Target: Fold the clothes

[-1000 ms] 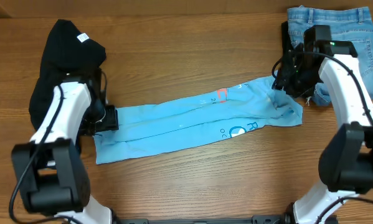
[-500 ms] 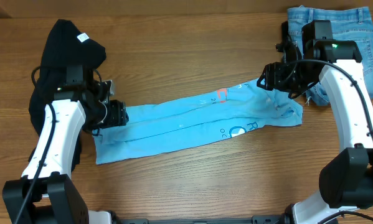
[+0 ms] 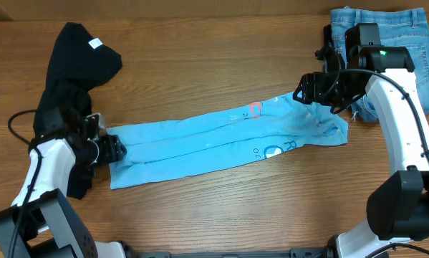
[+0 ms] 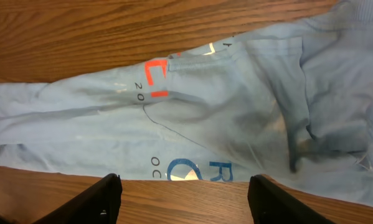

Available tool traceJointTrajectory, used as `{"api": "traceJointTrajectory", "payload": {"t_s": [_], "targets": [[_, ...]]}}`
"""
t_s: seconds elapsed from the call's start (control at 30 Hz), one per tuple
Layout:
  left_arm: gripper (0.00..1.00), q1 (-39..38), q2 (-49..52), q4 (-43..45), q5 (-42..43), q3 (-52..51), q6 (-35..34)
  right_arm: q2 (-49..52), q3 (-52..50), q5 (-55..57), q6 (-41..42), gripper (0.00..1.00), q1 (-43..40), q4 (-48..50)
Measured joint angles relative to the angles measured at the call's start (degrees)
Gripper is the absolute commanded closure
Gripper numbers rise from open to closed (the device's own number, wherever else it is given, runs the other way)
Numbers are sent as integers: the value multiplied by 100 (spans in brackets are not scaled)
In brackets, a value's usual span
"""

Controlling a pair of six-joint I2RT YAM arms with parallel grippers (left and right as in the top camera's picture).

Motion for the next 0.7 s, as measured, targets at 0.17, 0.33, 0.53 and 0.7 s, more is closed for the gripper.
{"api": "traceJointTrajectory", "payload": {"t_s": [0.17,0.33,0.53,0.7], "targets": [[33,50,0,560,15,-570,70,0,0,4,0,29,0,13],[53,50,0,667,-2,-645,94,0,0,22,0,29,0,2],[96,55,232,920,125,-662,101,0,0,24,2,29,0,-4],[96,101,328,903,256,-588,-22,0,0,24,-2,29,0,-48]]}}
